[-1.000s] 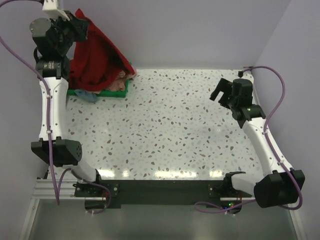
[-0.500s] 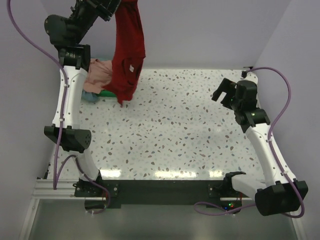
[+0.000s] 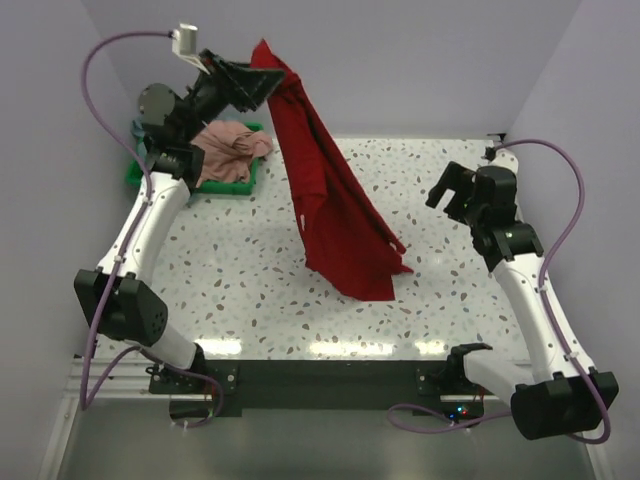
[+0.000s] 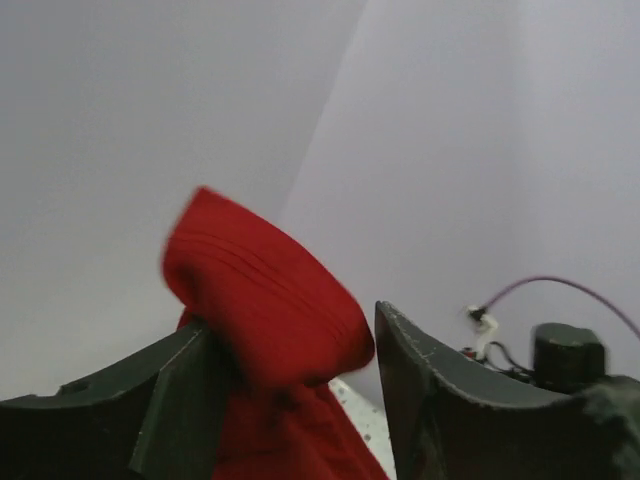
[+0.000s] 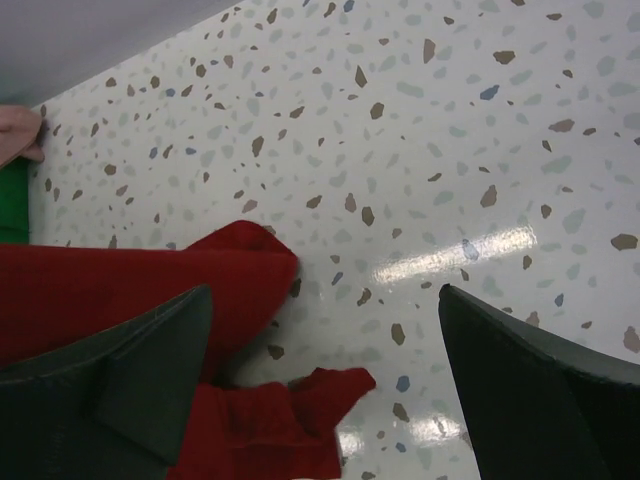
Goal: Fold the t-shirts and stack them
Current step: Move the tshirt to the center of the board, then flatten the tshirt out
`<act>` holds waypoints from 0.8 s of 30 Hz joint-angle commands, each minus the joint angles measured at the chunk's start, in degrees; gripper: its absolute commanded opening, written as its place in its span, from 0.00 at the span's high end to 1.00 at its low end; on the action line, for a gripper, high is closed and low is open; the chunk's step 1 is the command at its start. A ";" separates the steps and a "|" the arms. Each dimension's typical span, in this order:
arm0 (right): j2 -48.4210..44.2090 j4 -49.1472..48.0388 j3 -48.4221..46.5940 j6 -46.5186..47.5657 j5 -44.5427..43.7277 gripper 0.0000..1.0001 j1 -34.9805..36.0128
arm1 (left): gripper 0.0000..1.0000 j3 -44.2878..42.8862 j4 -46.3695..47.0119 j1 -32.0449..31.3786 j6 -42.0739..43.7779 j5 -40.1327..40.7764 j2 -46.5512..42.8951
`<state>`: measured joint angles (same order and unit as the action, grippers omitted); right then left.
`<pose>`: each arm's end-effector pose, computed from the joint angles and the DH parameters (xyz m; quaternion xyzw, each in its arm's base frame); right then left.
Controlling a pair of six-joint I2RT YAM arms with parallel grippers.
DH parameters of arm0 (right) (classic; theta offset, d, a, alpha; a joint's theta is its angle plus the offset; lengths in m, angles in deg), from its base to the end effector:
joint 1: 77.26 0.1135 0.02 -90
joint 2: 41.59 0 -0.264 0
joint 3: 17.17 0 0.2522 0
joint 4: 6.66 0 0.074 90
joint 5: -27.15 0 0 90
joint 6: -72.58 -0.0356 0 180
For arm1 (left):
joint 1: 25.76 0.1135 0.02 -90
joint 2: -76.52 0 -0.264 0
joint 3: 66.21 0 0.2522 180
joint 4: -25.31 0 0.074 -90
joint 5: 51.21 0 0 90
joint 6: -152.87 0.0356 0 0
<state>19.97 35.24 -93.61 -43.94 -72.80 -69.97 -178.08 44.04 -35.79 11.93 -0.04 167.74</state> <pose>0.2341 0.0237 0.3609 0.1866 0.8300 0.0806 0.5194 0.3312 -0.0812 0.5309 0.1406 0.4828 -0.5550 0.6626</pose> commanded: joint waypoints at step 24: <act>7.78 -2.29 14.16 -3.97 3.01 0.18 19.59 | 0.20 49.58 -54.99 -0.96 33.01 26.97 -12.21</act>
<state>25.43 36.03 -78.42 -46.10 -69.63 -53.23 -131.37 -9.68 -35.87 42.99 30.26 156.39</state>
